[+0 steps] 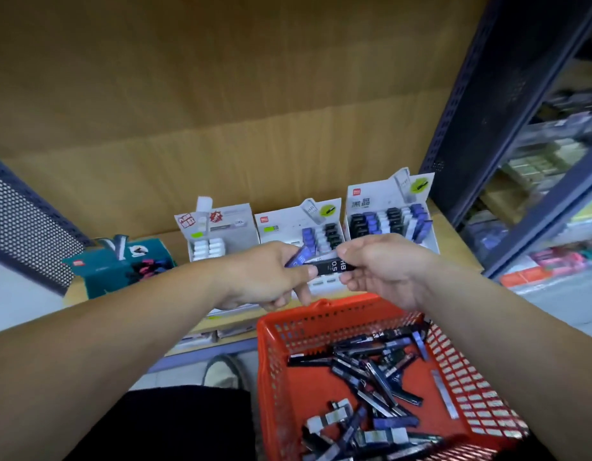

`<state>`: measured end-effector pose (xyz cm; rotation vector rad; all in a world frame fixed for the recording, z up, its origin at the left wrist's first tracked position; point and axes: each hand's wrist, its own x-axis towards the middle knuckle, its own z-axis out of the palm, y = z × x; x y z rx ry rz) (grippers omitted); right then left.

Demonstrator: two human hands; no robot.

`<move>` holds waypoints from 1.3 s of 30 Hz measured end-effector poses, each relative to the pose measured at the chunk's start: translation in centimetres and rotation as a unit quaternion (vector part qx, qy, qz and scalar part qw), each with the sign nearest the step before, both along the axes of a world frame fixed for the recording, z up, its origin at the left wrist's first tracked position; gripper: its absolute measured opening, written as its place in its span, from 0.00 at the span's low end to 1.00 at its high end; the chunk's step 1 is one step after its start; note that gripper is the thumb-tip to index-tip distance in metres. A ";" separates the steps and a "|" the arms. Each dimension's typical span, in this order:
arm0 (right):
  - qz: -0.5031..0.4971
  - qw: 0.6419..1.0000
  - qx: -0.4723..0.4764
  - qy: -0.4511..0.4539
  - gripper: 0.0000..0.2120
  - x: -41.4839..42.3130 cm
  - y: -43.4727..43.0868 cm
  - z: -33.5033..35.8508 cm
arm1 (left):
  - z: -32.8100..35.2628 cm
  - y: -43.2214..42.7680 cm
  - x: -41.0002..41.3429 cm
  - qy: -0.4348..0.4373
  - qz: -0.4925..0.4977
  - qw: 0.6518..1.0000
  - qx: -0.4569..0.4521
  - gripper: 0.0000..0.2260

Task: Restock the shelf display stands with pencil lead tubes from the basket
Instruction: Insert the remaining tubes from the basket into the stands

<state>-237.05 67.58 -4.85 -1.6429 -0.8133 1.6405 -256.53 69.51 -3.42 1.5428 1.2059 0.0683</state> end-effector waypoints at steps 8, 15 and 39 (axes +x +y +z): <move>0.214 0.966 0.049 -0.138 0.09 2.2 2.6 -1.2 | -1.7 4.2 2.1 0.071 -0.111 0.991 0.012 0.12; 0.190 0.957 0.059 -0.213 0.06 3.5 2.8 -4.9 | -5.7 8.0 1.7 0.048 0.063 0.993 -0.089 0.08; 0.020 0.992 0.035 -0.122 0.04 3.5 4.1 -8.7 | -14.0 10.3 1.1 0.272 -0.110 0.906 0.305 0.07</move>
